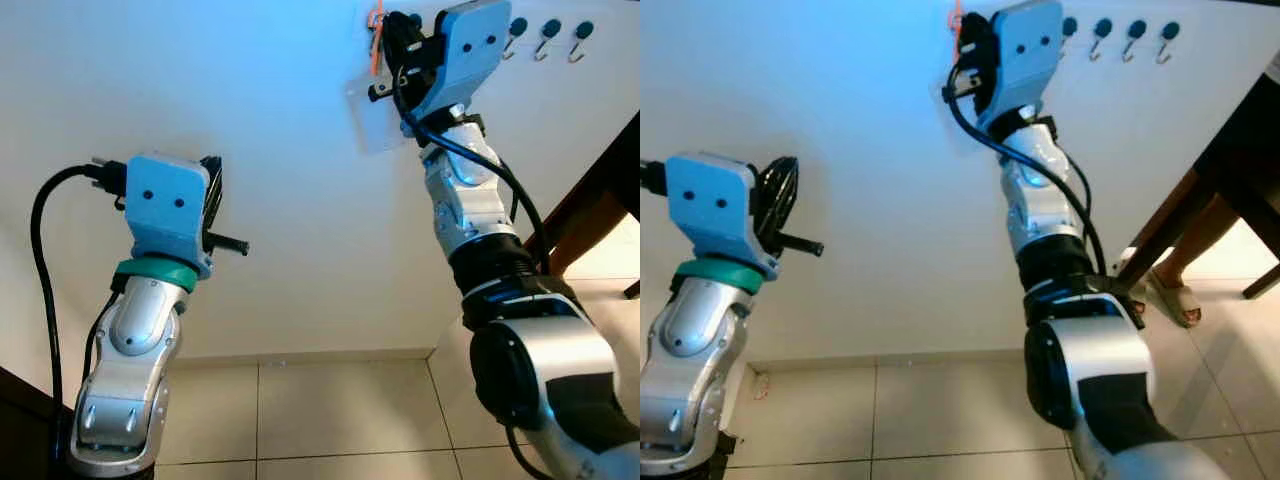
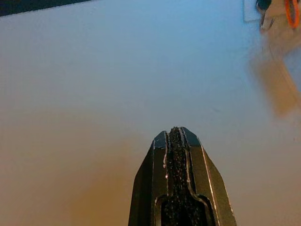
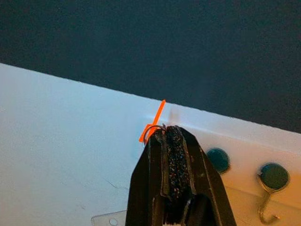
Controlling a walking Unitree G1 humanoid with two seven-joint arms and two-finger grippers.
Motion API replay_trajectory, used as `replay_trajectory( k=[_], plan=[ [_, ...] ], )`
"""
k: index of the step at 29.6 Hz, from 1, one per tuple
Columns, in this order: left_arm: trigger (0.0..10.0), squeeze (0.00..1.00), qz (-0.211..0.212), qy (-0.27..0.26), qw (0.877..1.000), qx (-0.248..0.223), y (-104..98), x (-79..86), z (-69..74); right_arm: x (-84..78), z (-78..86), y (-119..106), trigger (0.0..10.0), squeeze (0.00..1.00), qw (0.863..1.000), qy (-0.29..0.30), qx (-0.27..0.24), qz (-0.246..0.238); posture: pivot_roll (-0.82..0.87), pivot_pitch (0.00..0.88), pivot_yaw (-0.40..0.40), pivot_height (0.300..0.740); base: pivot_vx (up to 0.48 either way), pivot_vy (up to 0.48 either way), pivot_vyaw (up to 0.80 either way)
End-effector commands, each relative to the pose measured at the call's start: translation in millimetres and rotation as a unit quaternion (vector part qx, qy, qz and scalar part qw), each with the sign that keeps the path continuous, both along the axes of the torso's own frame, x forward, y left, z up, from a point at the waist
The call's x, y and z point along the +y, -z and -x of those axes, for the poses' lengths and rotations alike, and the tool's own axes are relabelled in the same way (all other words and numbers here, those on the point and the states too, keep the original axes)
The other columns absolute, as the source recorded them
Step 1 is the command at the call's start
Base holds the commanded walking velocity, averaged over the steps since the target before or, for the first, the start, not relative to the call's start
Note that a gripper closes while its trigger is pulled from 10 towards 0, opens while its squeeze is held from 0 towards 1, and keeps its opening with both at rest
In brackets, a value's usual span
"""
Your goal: Hang keys on a hook
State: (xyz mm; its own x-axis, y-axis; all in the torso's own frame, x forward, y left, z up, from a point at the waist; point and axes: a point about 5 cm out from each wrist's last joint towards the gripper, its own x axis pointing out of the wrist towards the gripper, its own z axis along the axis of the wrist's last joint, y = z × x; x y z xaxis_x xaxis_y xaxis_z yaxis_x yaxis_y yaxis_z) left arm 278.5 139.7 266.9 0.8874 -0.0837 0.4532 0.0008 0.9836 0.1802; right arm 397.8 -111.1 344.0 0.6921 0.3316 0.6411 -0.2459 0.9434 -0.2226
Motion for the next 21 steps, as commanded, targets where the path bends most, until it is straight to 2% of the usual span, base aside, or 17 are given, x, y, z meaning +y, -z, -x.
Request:
replay_trajectory(
  k=[1,9,21],
  plan=[
    [10.0,0.0,0.001,-0.001,1.0,-0.001,1,0.4,-1.0,0.6,0.2,-6,10.0,0.0,1.0,-0.001,-0.006,-0.006,-0.01,0.009,0.045,0.74,0.0,0.0,0.0],
    [10.0,0.0,-0.003,-0.006,1.0,-0.014,-9,2.5,-4.9,9.8,-3.3,-13,10.0,0.0,1.0,0.0,0.006,-0.008,0.02,0.003,0.044,0.74,0.0,0.0,0.0],
    [10.0,0.0,-0.006,-0.016,1.0,-0.013,-10,6.6,-2.5,11.1,-12.4,-6,10.0,0.0,0.998,0.017,0.058,0.007,0.05,0.031,0.031,0.74,0.0,0.0,0.0]
  ],
)
